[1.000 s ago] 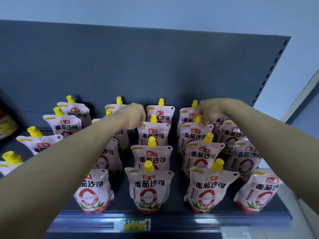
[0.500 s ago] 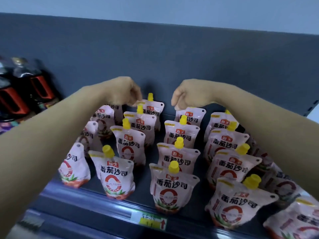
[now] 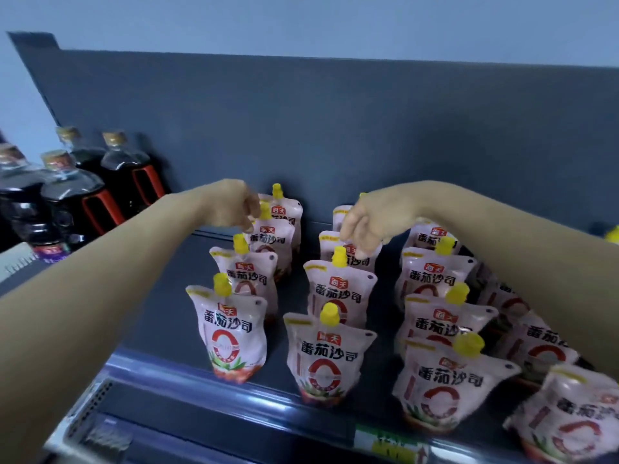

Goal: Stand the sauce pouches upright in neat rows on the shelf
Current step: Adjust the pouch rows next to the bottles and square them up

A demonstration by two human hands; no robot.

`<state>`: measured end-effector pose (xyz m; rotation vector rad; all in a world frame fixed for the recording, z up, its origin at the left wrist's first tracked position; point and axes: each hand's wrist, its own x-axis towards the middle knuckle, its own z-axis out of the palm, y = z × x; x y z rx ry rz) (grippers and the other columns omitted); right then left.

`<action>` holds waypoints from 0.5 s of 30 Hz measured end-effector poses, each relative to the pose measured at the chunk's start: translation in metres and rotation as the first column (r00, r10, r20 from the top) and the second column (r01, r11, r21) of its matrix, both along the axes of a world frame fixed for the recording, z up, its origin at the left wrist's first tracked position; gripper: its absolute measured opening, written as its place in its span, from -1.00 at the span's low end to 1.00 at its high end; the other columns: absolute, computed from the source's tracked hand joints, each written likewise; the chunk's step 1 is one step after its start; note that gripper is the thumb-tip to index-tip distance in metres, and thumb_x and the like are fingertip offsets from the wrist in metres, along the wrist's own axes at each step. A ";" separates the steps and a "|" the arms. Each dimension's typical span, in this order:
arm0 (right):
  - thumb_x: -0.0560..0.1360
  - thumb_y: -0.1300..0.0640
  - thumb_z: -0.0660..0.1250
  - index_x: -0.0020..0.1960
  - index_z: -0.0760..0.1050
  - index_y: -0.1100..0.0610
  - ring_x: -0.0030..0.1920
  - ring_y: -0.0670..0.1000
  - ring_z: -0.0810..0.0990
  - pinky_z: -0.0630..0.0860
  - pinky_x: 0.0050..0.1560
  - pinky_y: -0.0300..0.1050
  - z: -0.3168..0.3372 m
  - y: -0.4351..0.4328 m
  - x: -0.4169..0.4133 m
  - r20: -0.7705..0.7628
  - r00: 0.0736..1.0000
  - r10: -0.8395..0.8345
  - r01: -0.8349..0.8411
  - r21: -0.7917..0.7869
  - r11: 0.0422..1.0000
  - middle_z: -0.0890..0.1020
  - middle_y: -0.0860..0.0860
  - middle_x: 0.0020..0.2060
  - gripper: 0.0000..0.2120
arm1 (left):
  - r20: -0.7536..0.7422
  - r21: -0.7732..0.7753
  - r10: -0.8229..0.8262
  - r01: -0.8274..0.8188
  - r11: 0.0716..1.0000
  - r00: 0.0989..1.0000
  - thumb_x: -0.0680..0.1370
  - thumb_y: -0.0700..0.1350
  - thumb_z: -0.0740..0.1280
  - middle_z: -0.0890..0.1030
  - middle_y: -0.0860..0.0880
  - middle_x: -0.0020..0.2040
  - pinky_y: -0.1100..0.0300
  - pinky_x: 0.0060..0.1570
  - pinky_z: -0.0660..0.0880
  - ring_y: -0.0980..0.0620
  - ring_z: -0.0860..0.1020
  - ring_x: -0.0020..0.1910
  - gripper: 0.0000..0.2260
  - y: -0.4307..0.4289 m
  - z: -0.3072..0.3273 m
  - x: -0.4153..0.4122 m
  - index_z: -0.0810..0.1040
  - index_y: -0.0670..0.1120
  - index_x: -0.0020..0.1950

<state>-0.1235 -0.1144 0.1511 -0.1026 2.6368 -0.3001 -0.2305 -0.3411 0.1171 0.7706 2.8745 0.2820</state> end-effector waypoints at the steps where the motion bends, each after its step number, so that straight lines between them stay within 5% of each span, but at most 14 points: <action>1: 0.42 0.10 0.45 0.29 0.49 0.03 -0.04 0.00 0.63 0.53 -0.16 -0.31 -0.002 -0.006 0.000 0.022 1.000 -0.012 0.012 -0.011 1.000 0.64 -0.06 0.03 -0.55 | 0.005 0.000 -0.004 0.004 1.000 1.000 0.42 -0.19 0.44 0.60 -0.09 0.08 0.16 0.05 0.42 -0.07 0.53 0.04 -0.71 -0.004 -0.003 -0.006 0.57 -0.13 0.13; 6: 0.41 0.27 0.37 0.19 0.57 0.06 -0.13 0.01 0.60 0.49 -0.23 -0.28 -0.007 -0.025 0.002 -0.025 0.997 -0.069 0.070 0.053 0.996 0.59 -0.10 -0.14 -0.64 | -0.098 0.070 -0.008 0.015 0.997 0.995 0.41 -0.11 0.46 0.52 -0.16 0.16 0.13 -0.01 0.39 -0.12 0.49 0.06 -0.63 -0.014 -0.020 -0.037 0.46 -0.18 0.15; 9: 0.43 0.38 0.28 0.04 0.60 0.18 -0.09 0.05 0.65 0.53 -0.24 -0.28 0.001 -0.027 0.001 -0.058 0.982 -0.179 0.182 0.035 0.983 0.61 -0.08 -0.20 -0.75 | -0.041 0.104 -0.067 0.071 0.992 0.997 0.42 -0.15 0.44 0.48 -0.13 0.23 0.14 0.06 0.38 -0.12 0.49 0.13 -0.56 -0.016 -0.031 -0.051 0.42 -0.16 0.26; 12: 0.46 0.28 0.28 0.05 0.61 0.23 -0.10 0.06 0.63 0.58 -0.11 -0.11 0.002 -0.024 -0.005 -0.271 0.931 -0.243 0.288 0.140 0.947 0.68 0.11 -0.04 -0.79 | 0.042 0.197 -0.151 0.140 0.970 0.988 0.44 -0.23 0.42 0.60 -0.04 0.04 0.24 0.04 0.35 0.03 0.50 0.01 -0.79 -0.016 -0.041 -0.058 0.59 -0.15 0.06; 15: 0.46 0.24 0.34 0.15 0.56 0.19 0.11 0.11 0.58 0.50 0.08 -0.12 -0.006 -0.019 -0.010 -0.384 0.882 -0.272 0.344 0.134 0.929 0.63 0.07 0.10 -0.74 | 0.046 0.250 -0.163 0.147 0.957 0.986 0.45 -0.27 0.39 0.54 0.01 -0.27 0.25 -0.08 0.31 0.05 0.46 -0.15 -0.90 -0.017 -0.049 -0.060 0.59 -0.12 -0.25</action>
